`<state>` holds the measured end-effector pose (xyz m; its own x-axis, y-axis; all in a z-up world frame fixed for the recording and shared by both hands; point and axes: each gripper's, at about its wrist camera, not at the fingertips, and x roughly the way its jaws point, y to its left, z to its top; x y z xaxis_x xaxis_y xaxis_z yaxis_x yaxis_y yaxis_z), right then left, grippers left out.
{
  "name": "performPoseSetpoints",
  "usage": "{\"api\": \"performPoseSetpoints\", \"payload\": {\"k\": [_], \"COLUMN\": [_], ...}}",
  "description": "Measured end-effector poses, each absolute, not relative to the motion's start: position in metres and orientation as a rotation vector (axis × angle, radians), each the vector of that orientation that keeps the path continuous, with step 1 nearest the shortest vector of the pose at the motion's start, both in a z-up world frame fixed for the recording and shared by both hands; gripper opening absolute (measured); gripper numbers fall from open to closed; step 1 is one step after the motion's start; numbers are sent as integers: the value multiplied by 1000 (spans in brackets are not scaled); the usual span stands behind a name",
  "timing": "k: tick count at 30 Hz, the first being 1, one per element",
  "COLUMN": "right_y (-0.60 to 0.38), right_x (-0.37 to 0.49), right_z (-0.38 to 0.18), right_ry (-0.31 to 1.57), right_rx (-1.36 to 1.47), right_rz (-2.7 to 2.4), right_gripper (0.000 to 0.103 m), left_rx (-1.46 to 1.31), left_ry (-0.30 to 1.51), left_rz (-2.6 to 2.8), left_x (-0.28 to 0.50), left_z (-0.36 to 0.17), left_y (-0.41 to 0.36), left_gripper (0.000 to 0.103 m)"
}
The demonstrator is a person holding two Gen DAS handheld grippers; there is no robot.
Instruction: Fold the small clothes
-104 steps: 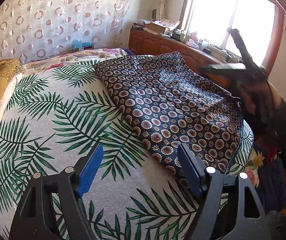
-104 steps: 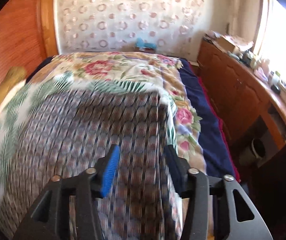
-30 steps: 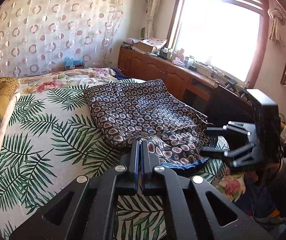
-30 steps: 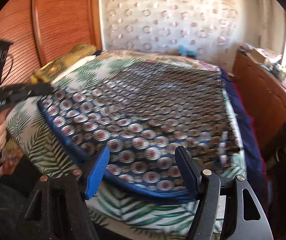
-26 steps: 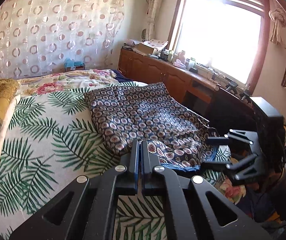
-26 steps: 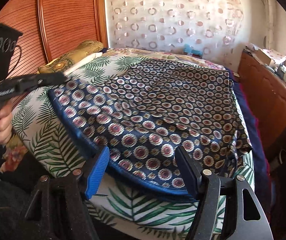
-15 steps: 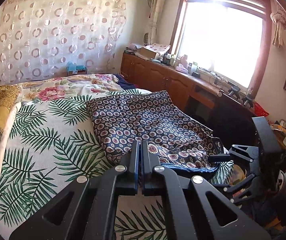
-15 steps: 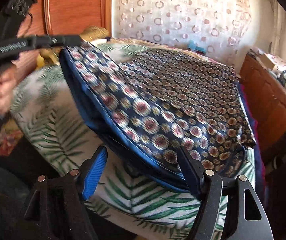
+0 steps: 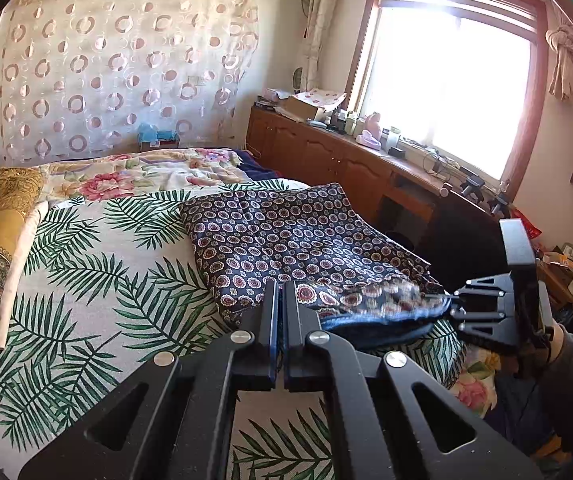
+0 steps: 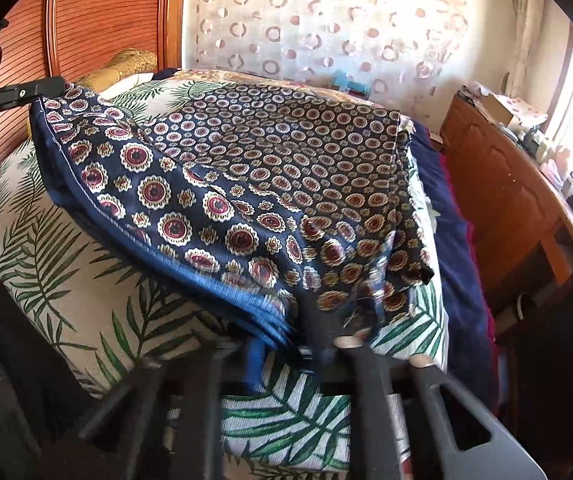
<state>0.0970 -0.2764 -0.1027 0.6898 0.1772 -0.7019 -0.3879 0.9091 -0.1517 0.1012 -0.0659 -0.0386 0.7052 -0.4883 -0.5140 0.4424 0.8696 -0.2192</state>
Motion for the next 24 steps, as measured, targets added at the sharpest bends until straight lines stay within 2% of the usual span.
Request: {"api": "performPoseSetpoints", "payload": {"k": [3, 12, 24], "right_y": [-280, -275, -269], "right_x": [106, 167, 281], "right_z": [-86, -22, -38], "right_ry": [693, 520, 579], "right_rx": [-282, -252, -286], "right_rz": [323, 297, 301], "right_gripper": [4, 3, 3], "left_rx": [-75, -81, -46], "left_ry": [589, 564, 638], "left_rz": [-503, -445, -399], "left_x": [109, 175, 286], "left_z": [-36, -16, -33], "left_y": [-64, -59, -70], "left_gripper": [2, 2, 2]}}
